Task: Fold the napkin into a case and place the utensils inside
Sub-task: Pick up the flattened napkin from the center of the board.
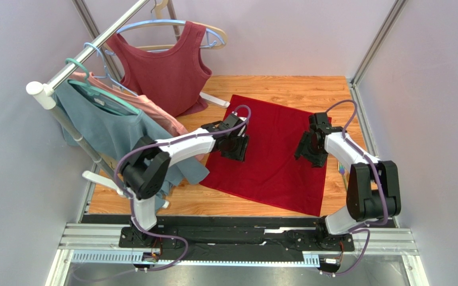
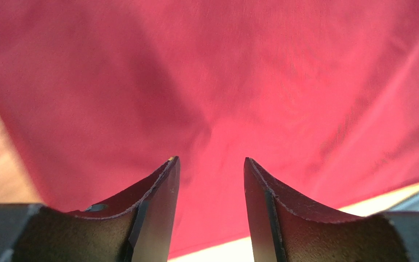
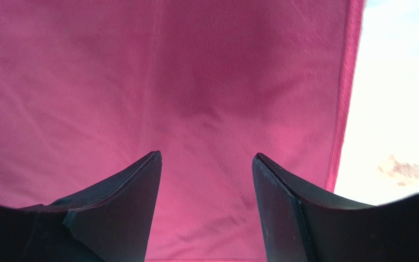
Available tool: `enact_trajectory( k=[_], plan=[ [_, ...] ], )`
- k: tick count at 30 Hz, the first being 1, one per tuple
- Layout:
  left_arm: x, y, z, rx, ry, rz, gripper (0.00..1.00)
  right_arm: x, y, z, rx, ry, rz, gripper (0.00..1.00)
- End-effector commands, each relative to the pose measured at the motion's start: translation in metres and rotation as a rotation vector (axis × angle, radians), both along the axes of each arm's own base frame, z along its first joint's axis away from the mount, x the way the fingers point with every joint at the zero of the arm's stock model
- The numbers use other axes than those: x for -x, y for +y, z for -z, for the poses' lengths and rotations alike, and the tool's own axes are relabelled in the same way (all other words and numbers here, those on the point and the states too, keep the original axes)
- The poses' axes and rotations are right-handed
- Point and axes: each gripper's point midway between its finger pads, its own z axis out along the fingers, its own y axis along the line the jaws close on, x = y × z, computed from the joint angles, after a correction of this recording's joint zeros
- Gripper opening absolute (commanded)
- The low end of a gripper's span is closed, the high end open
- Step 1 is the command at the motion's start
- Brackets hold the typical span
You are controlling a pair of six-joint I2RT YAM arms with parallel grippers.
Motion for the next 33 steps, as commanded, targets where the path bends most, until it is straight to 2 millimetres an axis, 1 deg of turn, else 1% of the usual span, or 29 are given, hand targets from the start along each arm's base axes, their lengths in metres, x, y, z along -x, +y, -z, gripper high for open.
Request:
enact_trajectory(
  k=[1,3,4,5,7,8,9,10,11,12,13,14,15,16,17,18,19,20,21,22,23,24,25,26,27,28,30,32,33],
  plan=[
    [-0.026,-0.024,-0.013,0.064,-0.015,-0.014,0.56,-0.029,0.001,0.01,0.015,-0.05,0.02,0.67],
    [-0.035,-0.023,-0.003,0.05,-0.012,-0.03,0.56,-0.035,-0.003,0.015,0.04,-0.039,0.021,0.67],
    [-0.039,-0.024,-0.004,0.052,-0.017,-0.032,0.56,-0.04,-0.004,0.016,0.048,-0.04,0.015,0.67],
    [-0.045,-0.021,0.005,0.042,-0.002,-0.044,0.56,-0.041,-0.008,0.025,0.062,-0.012,0.021,0.67],
    [-0.054,-0.022,0.007,0.047,0.005,-0.052,0.56,-0.05,-0.011,0.028,0.07,-0.01,0.029,0.67],
    [-0.054,-0.023,0.018,0.05,0.038,-0.048,0.56,-0.05,-0.014,0.036,0.077,0.012,0.035,0.67],
    [-0.062,-0.019,0.021,0.056,0.046,-0.062,0.57,-0.054,-0.016,0.037,0.079,0.011,0.039,0.67],
    [-0.068,-0.021,0.019,0.069,0.043,-0.062,0.57,-0.06,-0.019,0.037,0.082,0.005,0.047,0.67],
    [-0.07,-0.022,0.027,0.068,0.059,-0.054,0.57,-0.062,-0.023,0.038,0.095,0.01,0.049,0.67],
    [-0.076,-0.021,0.028,0.066,0.057,-0.054,0.57,-0.064,-0.025,0.043,0.097,0.021,0.05,0.67],
    [-0.085,-0.024,0.022,0.07,0.034,-0.044,0.57,-0.066,-0.028,0.044,0.096,0.023,0.057,0.67],
    [-0.089,-0.023,0.029,0.055,0.04,-0.043,0.57,-0.073,-0.029,0.042,0.097,0.012,0.055,0.67],
    [-0.099,-0.027,0.023,0.066,0.013,-0.036,0.57,-0.075,-0.031,0.045,0.1,0.022,0.055,0.67],
    [-0.104,-0.027,0.027,0.063,0.015,-0.036,0.57,-0.077,-0.034,0.045,0.103,0.022,0.059,0.67],
    [-0.109,-0.03,0.025,0.073,0.009,-0.03,0.57,-0.083,-0.035,0.042,0.106,0.012,0.064,0.67],
    [-0.118,-0.038,0.015,0.095,-0.021,-0.011,0.58,-0.085,-0.035,0.043,0.102,0.014,0.059,0.67],
    [-0.121,-0.042,0.019,0.098,-0.022,0.001,0.58,-0.088,-0.036,0.042,0.096,0.014,0.058,0.67],
    [-0.125,-0.045,0.015,0.11,-0.033,0.008,0.59,-0.089,-0.035,0.042,0.088,0.014,0.059,0.68],
    [-0.133,-0.054,0.005,0.135,-0.062,0.031,0.6,-0.095,-0.035,0.038,0.084,0.0,0.061,0.68],
    [-0.134,-0.059,0.011,0.138,-0.053,0.049,0.61,-0.094,-0.036,0.042,0.079,0.017,0.065,0.68],
    [-0.138,-0.061,0.009,0.143,-0.056,0.056,0.62,-0.095,-0.035,0.042,0.072,0.022,0.069,0.68],
    [-0.149,-0.07,-0.006,0.168,-0.088,0.074,0.62,-0.096,-0.033,0.043,0.059,0.023,0.072,0.68],
    [-0.148,-0.068,0.009,0.152,-0.045,0.074,0.62,-0.096,-0.029,0.046,0.041,0.029,0.069,0.68],
    [-0.151,-0.071,0.011,0.158,-0.04,0.076,0.62,-0.095,-0.03,0.048,0.039,0.037,0.076,0.68],
    [-0.157,-0.075,0.004,0.181,-0.048,0.076,0.61,-0.094,-0.029,0.049,0.037,0.039,0.087,0.68],
    [-0.157,-0.076,0.009,0.191,-0.032,0.078,0.61,-0.095,-0.028,0.049,0.028,0.036,0.084,0.68],
    [-0.163,-0.075,0.011,0.208,-0.041,0.076,0.61,-0.095,-0.028,0.047,0.027,0.033,0.09,0.68],
    [-0.17,-0.074,0.016,0.223,-0.043,0.07,0.64,-0.089,-0.027,0.046,0.012,0.042,0.118,0.68],
    [-0.173,-0.077,0.012,0.246,-0.04,0.073,0.64,-0.087,-0.026,0.045,0.004,0.045,0.133,0.68]
  ],
)
